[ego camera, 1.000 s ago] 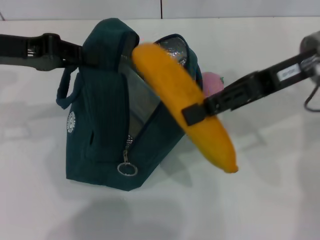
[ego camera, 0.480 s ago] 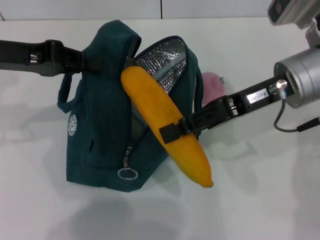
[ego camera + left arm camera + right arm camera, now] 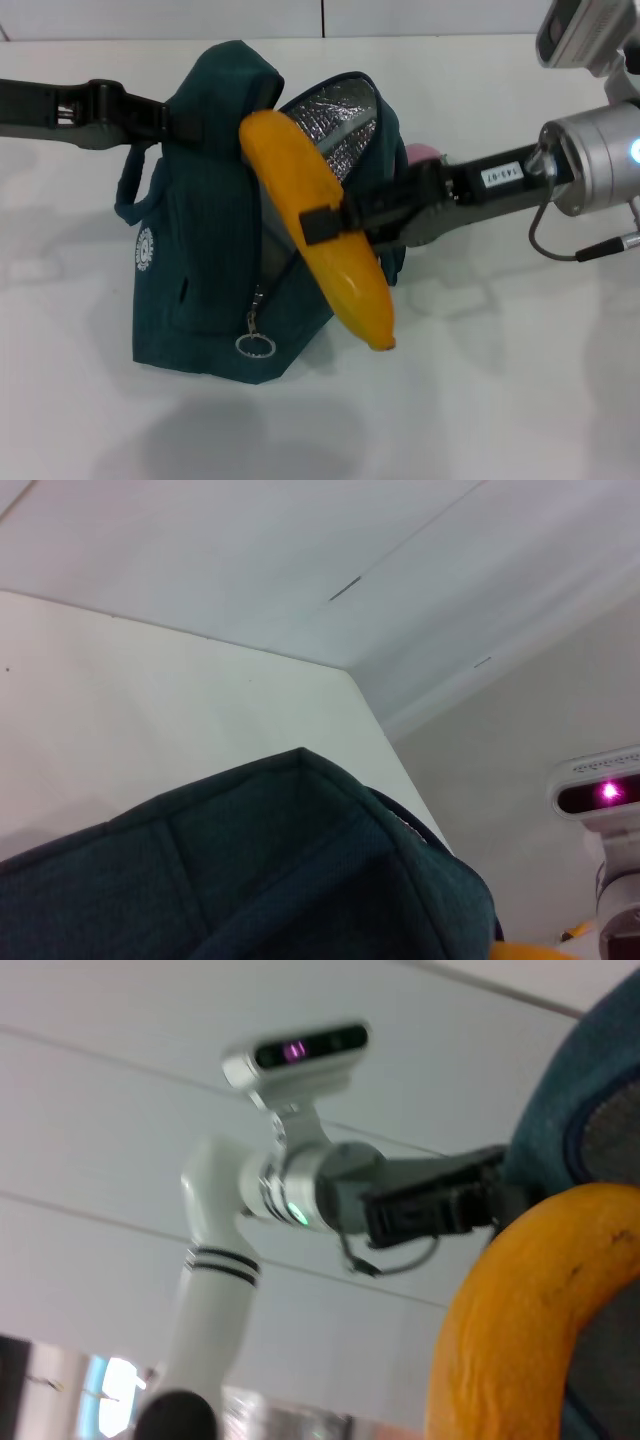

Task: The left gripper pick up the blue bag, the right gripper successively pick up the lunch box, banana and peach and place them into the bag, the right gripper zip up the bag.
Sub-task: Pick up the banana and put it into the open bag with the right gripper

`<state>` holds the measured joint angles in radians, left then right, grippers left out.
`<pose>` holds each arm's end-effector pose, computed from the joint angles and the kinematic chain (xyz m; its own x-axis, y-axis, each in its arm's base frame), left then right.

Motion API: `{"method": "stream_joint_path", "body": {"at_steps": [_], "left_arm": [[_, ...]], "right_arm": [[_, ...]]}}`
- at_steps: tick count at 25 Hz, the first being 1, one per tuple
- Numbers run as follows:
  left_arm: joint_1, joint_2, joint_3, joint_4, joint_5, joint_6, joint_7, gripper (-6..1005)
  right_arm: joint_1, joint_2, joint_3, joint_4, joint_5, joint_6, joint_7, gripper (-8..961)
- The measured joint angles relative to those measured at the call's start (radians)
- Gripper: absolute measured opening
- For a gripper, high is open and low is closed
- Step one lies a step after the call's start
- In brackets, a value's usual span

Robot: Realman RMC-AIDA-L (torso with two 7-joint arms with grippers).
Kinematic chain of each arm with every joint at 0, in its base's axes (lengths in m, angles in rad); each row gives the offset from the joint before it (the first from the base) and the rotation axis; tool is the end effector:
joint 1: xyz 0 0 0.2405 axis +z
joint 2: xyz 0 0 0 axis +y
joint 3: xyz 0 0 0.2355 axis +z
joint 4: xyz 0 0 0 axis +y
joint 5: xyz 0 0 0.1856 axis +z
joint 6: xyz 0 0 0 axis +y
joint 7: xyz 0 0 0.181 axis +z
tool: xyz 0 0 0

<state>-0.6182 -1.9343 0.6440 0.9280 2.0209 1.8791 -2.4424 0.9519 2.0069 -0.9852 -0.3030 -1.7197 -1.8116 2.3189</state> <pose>-0.1789 0.3235 0.0650 0.3717 0.8570 0.3569 0.8490 -0.4694 0.2428 0.0761 0.2977 -0.0422 0.4251 -0.9036 -0.0525 -0.6667 -0.3518 0.6571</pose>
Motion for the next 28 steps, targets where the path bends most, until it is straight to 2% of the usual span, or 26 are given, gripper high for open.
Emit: {"method": "stream_joint_path", "body": {"at_steps": [28], "left_arm": [[0.000,-0.002,0.000,0.000,0.002,-0.002,0.018,36]], "right_arm": [[-0.058,0.018,-0.003,0.148,0.085,0.050,0.130,439]]}}
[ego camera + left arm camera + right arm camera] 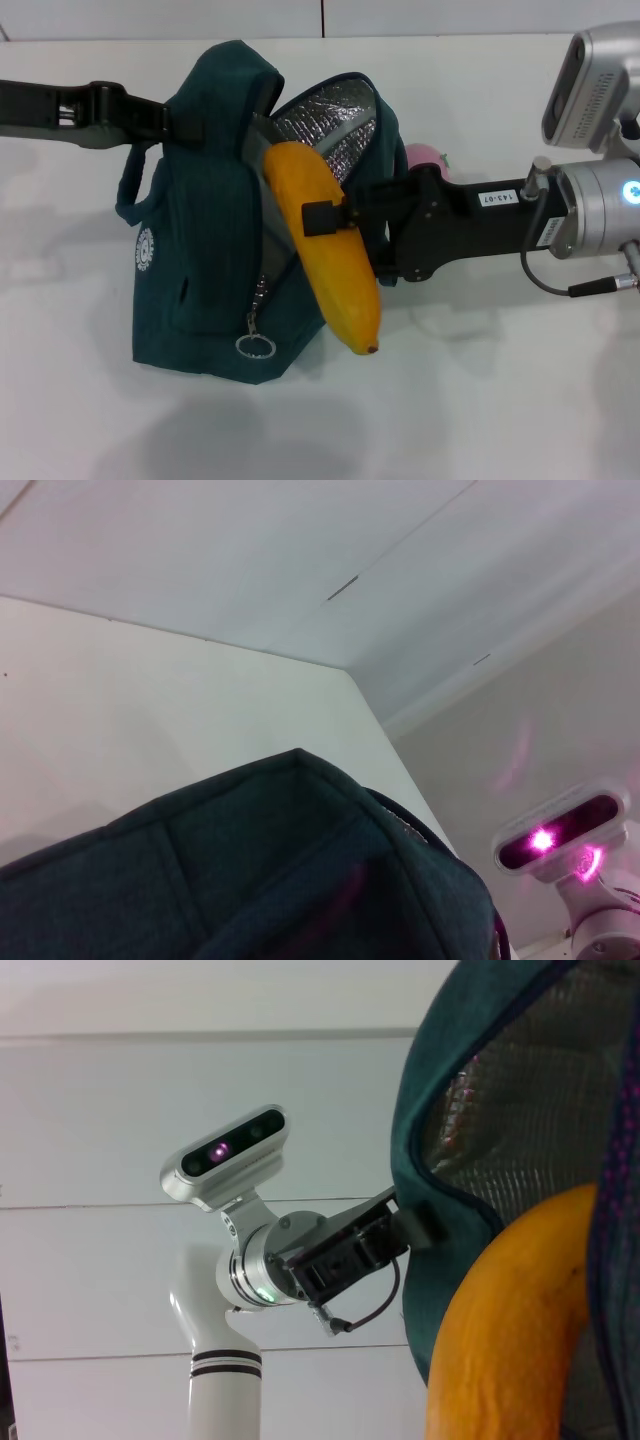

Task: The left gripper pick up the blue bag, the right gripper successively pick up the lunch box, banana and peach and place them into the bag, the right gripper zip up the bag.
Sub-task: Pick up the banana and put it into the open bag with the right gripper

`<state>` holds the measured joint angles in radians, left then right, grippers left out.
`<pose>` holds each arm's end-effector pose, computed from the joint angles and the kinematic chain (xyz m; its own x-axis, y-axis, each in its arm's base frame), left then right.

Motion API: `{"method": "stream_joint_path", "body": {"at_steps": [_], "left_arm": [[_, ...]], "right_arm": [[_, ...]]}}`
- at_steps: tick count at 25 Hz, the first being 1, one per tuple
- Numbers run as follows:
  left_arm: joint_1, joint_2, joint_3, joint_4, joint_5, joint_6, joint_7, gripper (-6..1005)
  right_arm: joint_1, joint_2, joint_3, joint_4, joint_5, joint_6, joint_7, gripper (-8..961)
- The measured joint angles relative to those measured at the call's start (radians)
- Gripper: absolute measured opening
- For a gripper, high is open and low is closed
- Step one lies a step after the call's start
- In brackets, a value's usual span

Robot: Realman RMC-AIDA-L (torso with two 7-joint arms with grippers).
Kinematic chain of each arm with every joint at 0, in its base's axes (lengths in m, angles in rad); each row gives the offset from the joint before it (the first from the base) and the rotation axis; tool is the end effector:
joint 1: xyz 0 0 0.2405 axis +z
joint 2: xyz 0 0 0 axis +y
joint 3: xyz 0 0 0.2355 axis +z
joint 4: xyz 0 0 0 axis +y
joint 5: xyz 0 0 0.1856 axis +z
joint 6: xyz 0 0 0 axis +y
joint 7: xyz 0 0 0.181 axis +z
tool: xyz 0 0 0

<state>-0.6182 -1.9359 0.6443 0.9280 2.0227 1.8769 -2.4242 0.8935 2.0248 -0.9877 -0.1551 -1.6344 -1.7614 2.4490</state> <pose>-0.1790 0.3237 0.0643 0.3861 0.8488 0.3611 0.8430 -0.4837 0.2355 0.0949 0.2901 -0.0561 0.1247 -0.9904 0.0597 -0.7033 -0.0458 0.7094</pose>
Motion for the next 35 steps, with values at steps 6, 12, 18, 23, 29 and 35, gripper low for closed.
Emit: {"method": "stream_joint_path", "body": {"at_steps": [6,12,18,23,29,35], "left_arm": [[-0.001,0.000,0.000,0.000,0.000,-0.002,0.001,36],[-0.005,-0.004,0.000,0.000,0.001,-0.003,0.004,36],[-0.006,-0.006,0.000,0.000,0.002,-0.003,0.007,36],[-0.006,-0.006,0.000,0.000,0.002,-0.002,0.007,36],[-0.002,-0.005,0.000,0.000,0.001,-0.002,0.007,36],[0.001,-0.005,0.000,0.000,0.001,-0.001,0.008,36]], "right_arm": [[0.003,0.003,-0.012,0.013,0.001,-0.021,0.026,439],[0.008,0.003,-0.028,0.017,-0.003,-0.033,0.026,439],[0.008,0.003,-0.049,0.006,-0.001,-0.036,0.020,439],[-0.001,0.003,-0.039,-0.002,0.013,-0.039,0.016,438],[-0.013,0.003,-0.037,-0.010,0.051,-0.049,0.012,499],[-0.023,0.001,-0.038,-0.016,0.067,-0.053,0.007,697]]}}
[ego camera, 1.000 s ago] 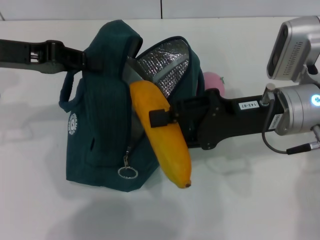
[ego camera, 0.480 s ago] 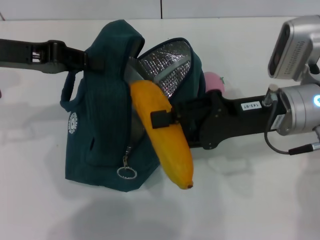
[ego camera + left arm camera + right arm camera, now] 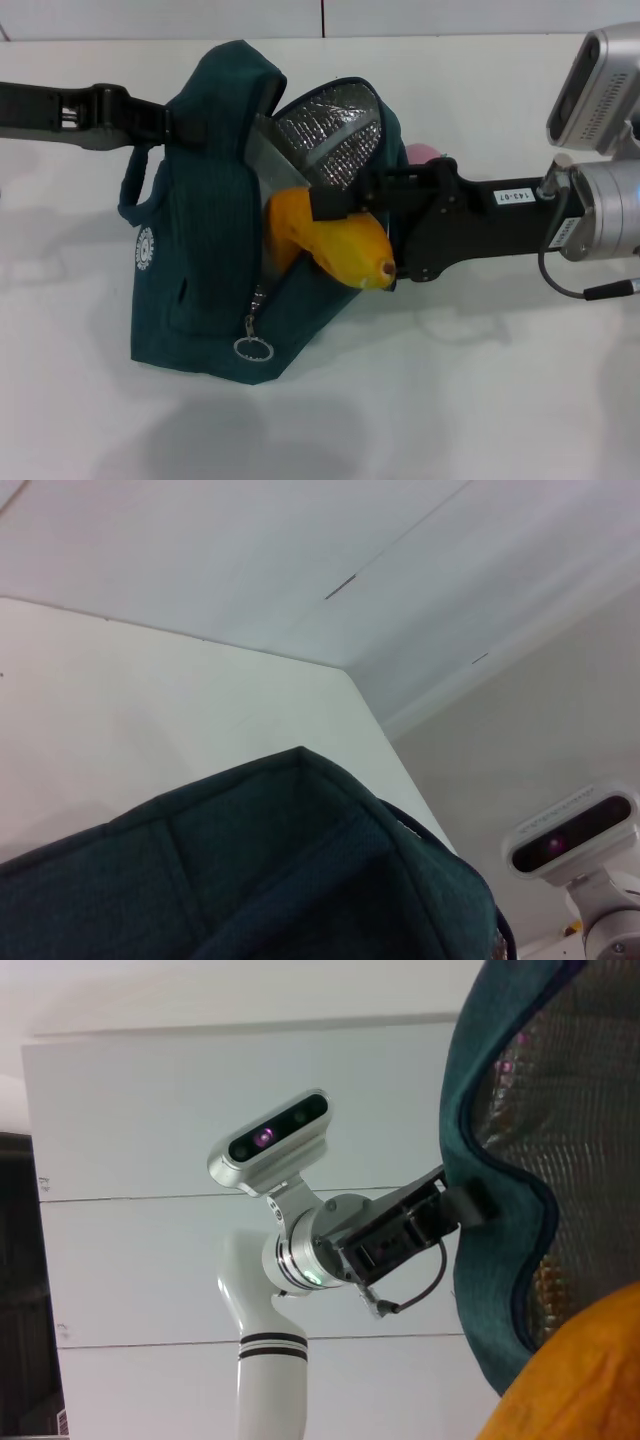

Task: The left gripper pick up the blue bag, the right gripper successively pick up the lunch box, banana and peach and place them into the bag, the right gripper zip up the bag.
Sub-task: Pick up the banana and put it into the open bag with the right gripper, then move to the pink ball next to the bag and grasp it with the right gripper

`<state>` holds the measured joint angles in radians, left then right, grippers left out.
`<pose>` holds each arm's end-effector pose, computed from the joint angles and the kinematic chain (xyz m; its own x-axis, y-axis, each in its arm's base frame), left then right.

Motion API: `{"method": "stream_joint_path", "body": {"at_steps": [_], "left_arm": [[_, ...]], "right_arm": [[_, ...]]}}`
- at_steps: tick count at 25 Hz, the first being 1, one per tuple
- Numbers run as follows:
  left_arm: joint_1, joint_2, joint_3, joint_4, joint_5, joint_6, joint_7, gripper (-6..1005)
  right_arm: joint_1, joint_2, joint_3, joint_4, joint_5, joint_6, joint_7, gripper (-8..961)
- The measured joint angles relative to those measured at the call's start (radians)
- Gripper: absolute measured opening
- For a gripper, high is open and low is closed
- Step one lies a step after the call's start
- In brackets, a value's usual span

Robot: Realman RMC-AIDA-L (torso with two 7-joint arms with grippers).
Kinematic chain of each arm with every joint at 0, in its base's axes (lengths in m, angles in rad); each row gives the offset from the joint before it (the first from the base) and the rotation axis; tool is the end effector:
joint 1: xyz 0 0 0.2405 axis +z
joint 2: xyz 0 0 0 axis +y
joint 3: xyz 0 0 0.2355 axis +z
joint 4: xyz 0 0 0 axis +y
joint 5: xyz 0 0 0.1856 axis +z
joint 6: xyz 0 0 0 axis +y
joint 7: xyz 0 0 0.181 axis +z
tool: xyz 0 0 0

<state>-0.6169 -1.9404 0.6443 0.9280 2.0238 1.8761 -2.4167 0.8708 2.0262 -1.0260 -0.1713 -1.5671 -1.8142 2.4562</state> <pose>-0.1790 0.3231 0.0628 0.3898 0.8468 0.3619 0.8405 -0.4877 0.2361 0.0923 0.2839 -0.0479 0.1335 -0.9886 0.0694 -0.6608 -0.0366 0.7497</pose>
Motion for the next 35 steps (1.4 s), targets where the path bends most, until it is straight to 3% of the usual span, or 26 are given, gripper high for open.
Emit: {"method": "stream_joint_path", "body": {"at_steps": [10,14,17,23,25,27,31,35], "left_arm": [[0.011,0.001,0.000,0.000,-0.001,0.002,0.001,36],[0.009,0.001,0.000,0.000,-0.001,0.002,0.001,36],[0.010,0.001,-0.004,0.000,-0.001,0.002,0.001,36],[0.015,0.000,-0.008,-0.001,-0.002,-0.001,0.001,36],[0.017,-0.002,-0.008,-0.001,-0.003,-0.001,0.001,36],[0.020,-0.002,-0.008,-0.002,-0.003,-0.002,0.001,36],[0.026,-0.004,-0.010,-0.002,-0.004,-0.003,0.001,36],[0.027,-0.005,-0.011,-0.003,-0.009,-0.003,0.001,36]], "right_arm": [[-0.046,-0.013,0.001,-0.108,0.100,-0.032,-0.005,747],[-0.067,-0.028,0.002,-0.150,0.147,-0.059,-0.028,837],[-0.098,-0.055,0.004,-0.221,0.173,-0.075,-0.074,859],[-0.170,-0.144,0.062,-0.361,0.174,-0.072,-0.240,855],[-0.198,-0.173,0.063,-0.437,0.144,-0.034,-0.303,854],[-0.222,-0.187,0.064,-0.540,0.075,0.023,-0.338,853],[-0.260,-0.179,0.069,-0.778,-0.156,0.169,-0.353,851],[-0.228,-0.181,0.082,-0.839,-0.322,0.237,-0.340,849]]}}
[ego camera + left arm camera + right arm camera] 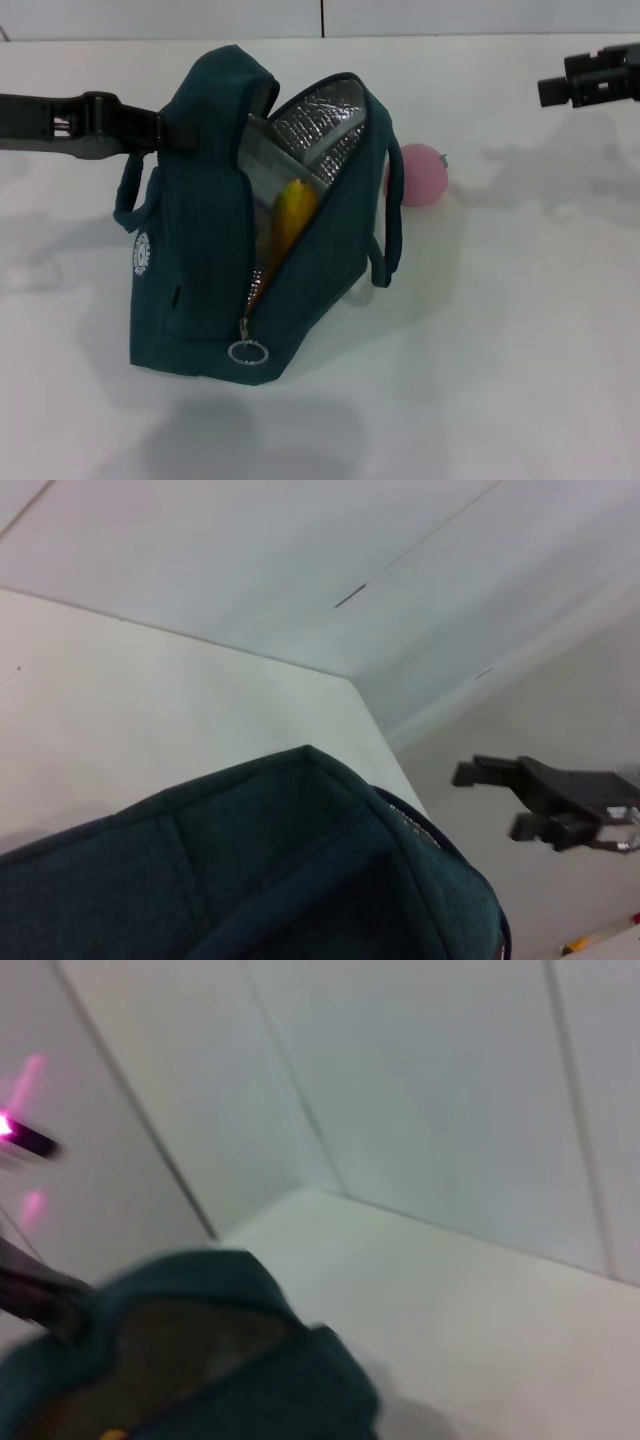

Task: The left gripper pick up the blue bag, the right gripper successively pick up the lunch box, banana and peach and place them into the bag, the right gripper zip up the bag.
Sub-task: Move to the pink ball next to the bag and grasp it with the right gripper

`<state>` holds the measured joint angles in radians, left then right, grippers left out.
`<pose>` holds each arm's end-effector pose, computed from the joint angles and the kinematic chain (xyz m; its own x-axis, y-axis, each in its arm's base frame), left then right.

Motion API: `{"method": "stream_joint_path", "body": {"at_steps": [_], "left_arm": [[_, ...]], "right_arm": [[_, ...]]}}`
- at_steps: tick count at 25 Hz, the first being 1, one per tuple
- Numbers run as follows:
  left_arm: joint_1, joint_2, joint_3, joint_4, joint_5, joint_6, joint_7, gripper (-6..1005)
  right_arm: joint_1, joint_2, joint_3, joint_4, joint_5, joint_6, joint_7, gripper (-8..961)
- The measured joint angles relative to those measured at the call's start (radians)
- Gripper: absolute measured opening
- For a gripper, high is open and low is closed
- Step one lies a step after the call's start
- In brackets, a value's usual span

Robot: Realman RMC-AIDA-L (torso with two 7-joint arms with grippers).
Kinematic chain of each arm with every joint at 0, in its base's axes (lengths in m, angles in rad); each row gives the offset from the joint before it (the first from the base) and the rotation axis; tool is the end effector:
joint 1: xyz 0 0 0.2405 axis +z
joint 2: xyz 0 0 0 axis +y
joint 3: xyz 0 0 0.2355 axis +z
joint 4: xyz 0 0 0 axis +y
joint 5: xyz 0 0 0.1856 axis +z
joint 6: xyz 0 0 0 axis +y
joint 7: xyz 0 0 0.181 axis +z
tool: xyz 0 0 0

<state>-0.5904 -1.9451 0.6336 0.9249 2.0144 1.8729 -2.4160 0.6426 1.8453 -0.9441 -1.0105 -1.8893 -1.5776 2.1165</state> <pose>-0.1860 0.3192 0.0632 0.3581 0.8540 0.3775 0.8500 -0.4655 0.2466 0.1582 0.3719 0.0742 0.7713 -0.5019 -0.3915 -0.5906 -0.7937 -0.1460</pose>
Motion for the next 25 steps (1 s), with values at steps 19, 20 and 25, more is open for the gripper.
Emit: {"method": "stream_joint_path", "body": {"at_steps": [19,20,25], "left_arm": [[-0.007,0.001,0.001,0.000,-0.016,-0.006,0.004,37],[-0.008,0.001,0.002,0.000,-0.016,-0.006,0.004,37],[-0.009,0.001,0.003,0.000,-0.015,-0.006,0.004,37]], "right_arm": [[0.318,0.117,-0.024,0.172,-0.483,0.165,0.064,844],[0.338,0.118,-0.025,0.213,-0.491,0.179,0.072,843],[0.408,0.126,-0.063,0.361,-0.523,0.285,0.074,843]]}}
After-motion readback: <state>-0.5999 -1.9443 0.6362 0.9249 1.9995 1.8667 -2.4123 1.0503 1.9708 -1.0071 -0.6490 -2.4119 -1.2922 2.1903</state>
